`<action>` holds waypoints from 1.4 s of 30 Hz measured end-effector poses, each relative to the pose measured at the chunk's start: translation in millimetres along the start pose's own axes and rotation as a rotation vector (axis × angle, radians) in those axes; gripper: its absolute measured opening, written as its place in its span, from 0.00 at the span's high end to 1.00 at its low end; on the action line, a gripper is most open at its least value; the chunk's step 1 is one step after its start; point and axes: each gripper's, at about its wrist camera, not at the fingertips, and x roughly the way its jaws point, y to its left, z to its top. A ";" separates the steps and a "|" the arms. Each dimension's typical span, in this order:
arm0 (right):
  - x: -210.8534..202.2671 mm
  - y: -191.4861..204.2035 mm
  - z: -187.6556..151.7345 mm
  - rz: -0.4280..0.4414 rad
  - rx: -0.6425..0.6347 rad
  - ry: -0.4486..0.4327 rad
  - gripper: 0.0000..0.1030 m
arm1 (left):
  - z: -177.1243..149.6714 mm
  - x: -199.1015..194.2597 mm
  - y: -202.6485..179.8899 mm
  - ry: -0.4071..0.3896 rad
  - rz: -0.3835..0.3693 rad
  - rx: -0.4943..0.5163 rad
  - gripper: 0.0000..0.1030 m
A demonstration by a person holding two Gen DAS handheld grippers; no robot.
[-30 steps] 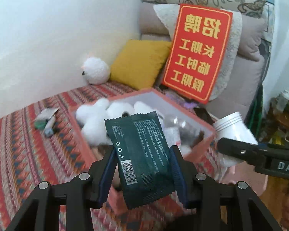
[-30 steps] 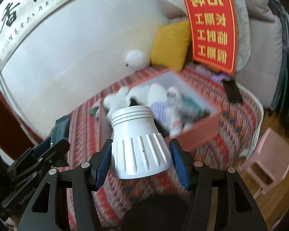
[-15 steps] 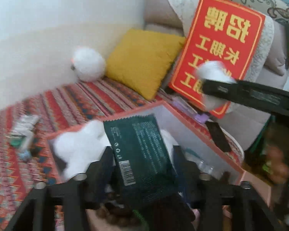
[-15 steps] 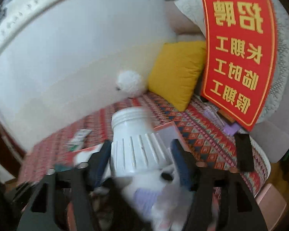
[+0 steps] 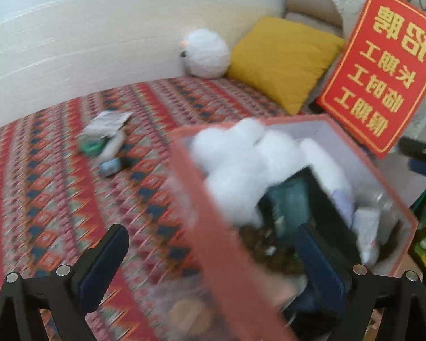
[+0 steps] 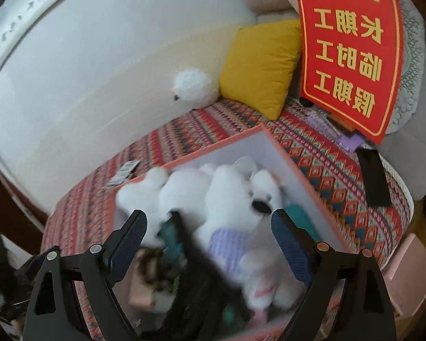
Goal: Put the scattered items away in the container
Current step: 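Carry the green packet and white cup over the pink box and open both tools, then grasp the white battery card with the left tool while the right grasps the small blue-labelled bottle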
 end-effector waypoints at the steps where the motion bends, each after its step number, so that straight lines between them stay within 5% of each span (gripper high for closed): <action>1: -7.9 6.0 -8.7 0.013 -0.006 -0.002 0.11 | -7.7 -5.0 6.3 0.001 0.009 -0.001 0.05; 13: -52.4 119.9 -122.5 0.125 -0.153 0.078 0.09 | -115.5 -60.3 73.4 0.060 0.075 -0.057 0.05; 26: 12.2 201.2 -220.9 0.114 -0.342 0.269 0.09 | -159.9 -87.1 167.4 0.063 0.189 -0.199 0.05; 34: 66.8 218.4 -233.6 0.064 -0.389 0.287 0.09 | -133.0 -64.3 199.3 0.048 0.188 -0.227 0.05; 42: 151.2 237.1 -205.2 0.033 -0.348 0.249 0.09 | -34.2 4.9 194.4 0.032 0.146 -0.148 0.05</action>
